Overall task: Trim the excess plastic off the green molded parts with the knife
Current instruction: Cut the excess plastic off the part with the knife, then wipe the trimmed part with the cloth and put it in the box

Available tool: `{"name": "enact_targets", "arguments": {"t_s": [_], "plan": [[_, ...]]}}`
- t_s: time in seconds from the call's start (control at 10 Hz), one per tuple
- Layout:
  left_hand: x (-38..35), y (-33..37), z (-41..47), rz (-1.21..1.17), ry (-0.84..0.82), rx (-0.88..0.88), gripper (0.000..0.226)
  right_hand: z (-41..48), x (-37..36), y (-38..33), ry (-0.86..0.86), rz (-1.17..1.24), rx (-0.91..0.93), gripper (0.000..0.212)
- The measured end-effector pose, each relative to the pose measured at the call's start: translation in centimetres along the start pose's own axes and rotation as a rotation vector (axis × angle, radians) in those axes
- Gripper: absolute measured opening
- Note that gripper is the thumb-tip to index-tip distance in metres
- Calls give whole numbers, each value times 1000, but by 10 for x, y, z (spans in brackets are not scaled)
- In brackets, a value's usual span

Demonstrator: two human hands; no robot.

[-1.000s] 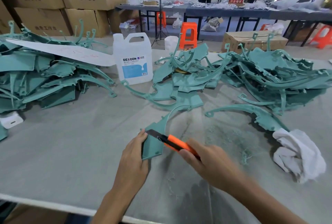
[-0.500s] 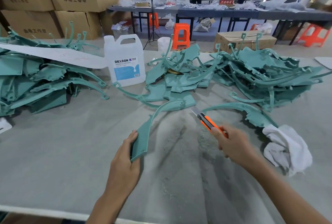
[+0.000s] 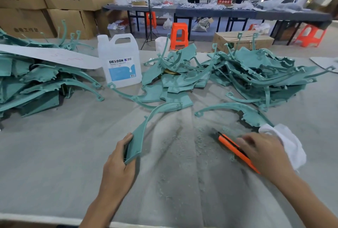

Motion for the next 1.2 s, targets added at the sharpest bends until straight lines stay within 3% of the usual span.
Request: {"name": "enact_targets", "arguments": {"t_s": [0.1,0.2,0.3,0.4,0.5,0.6,0.7,0.8,0.9,1.0,1.1,1.2], "plan": [[3,1,2,-10,14,-13,50,0,12,38,154,-25,-192,31],[5,6,2,-88,40,-22,42,-10,5,84,40,-45,-472,47],[4,13,-1,-261,52,33,24,-25,2,108,-64,91,-595,49],[1,21,-5,-585,29,118,20,-37,11,104,-11,87,-539,46],[-12,35,-13,-1057,-84,216,36,-33,39,69,130,269,-423,57],[-27,58,-22,-1082,-212,241,43,-12,71,-7,315,420,-159,33],[-44,72,-30,-1039,-256,227,44,-5,94,-99,384,434,243,18],[-58,93,-41,-868,-359,181,36,-9,90,-171,206,433,479,28],[-40,145,-37,-886,-56,-360,37,-31,76,-220,133,460,692,30],[-36,122,-53,-11,-320,489,23,-29,73,-234,210,425,783,30],[-34,116,-52,-483,-344,82,38,12,74,-208,300,296,617,17],[-38,89,-50,-456,-312,25,57,59,70,-152,255,7,352,16]]}}
Point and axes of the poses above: each hand's wrist, its own z-axis towards the middle knuckle, its own x-axis out of the back of the hand, y = z × x, the point moved 4 cm from there along z, towards the middle knuckle, and after that the axes turned 11 degrees about -y, right-handed, at the moved point
